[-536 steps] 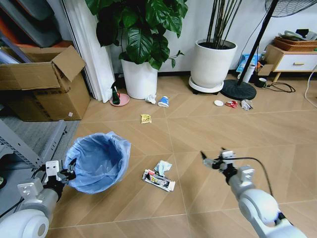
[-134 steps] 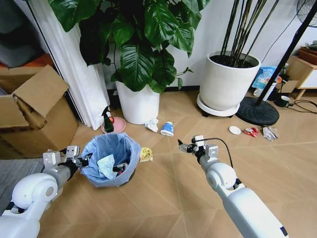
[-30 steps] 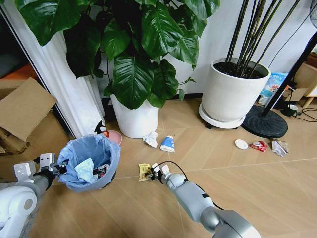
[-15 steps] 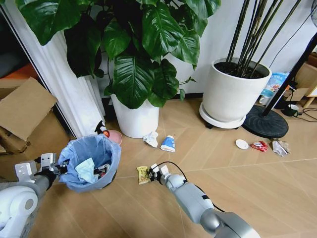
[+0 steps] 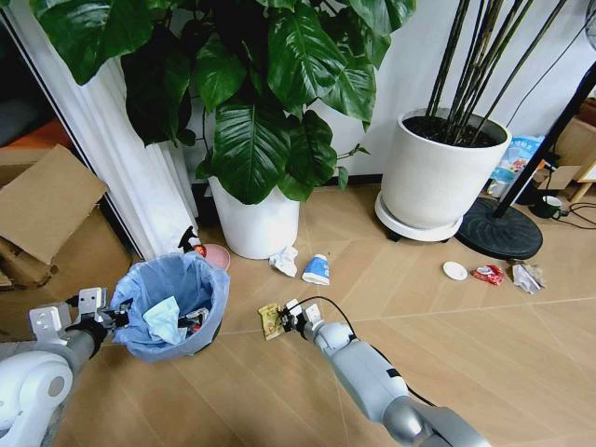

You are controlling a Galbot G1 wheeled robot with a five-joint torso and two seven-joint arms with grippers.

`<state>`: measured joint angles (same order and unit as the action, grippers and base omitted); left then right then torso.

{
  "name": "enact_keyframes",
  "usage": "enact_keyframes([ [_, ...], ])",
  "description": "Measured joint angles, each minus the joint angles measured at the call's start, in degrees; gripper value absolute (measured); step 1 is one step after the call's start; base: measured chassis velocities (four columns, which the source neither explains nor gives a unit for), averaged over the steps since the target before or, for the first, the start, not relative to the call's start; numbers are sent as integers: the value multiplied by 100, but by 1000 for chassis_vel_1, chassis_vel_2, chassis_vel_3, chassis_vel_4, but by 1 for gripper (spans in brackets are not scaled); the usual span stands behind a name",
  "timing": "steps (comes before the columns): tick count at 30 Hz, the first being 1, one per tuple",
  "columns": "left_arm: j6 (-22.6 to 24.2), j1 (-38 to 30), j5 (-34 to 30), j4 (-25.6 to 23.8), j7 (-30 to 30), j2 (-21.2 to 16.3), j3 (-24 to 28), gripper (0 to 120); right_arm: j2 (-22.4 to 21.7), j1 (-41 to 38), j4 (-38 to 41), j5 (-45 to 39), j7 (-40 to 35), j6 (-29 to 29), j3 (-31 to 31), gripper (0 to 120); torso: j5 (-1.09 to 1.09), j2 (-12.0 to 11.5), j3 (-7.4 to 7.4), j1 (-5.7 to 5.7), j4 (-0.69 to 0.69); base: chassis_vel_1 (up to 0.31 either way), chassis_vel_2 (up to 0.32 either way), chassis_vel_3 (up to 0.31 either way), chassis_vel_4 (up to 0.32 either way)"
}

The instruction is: Pick up the trash bin and place the garbage on the floor into it.

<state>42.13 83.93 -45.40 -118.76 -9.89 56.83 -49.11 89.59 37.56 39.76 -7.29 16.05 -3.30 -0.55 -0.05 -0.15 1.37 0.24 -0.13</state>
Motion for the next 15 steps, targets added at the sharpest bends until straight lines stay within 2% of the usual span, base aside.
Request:
enact_keyframes([
  [3, 0, 11, -2, -27, -17, -2, 0, 0, -99, 82, 254, 4, -27, 2, 19, 0, 1, 0, 0, 0, 0, 0, 0, 0, 0],
  [8, 0, 50, 20, -45, -15, 2, 42, 0, -608, 358, 1581, -232, -147, -173, 27, 0, 1, 0, -1, -1, 0, 0, 0, 0, 0],
  [15, 0, 21, 46, 14, 31, -28, 245, 0, -1081, 480, 2805, -770, -243, -257, 24, 0, -1, 0, -1, -1, 0, 0, 0, 0, 0],
])
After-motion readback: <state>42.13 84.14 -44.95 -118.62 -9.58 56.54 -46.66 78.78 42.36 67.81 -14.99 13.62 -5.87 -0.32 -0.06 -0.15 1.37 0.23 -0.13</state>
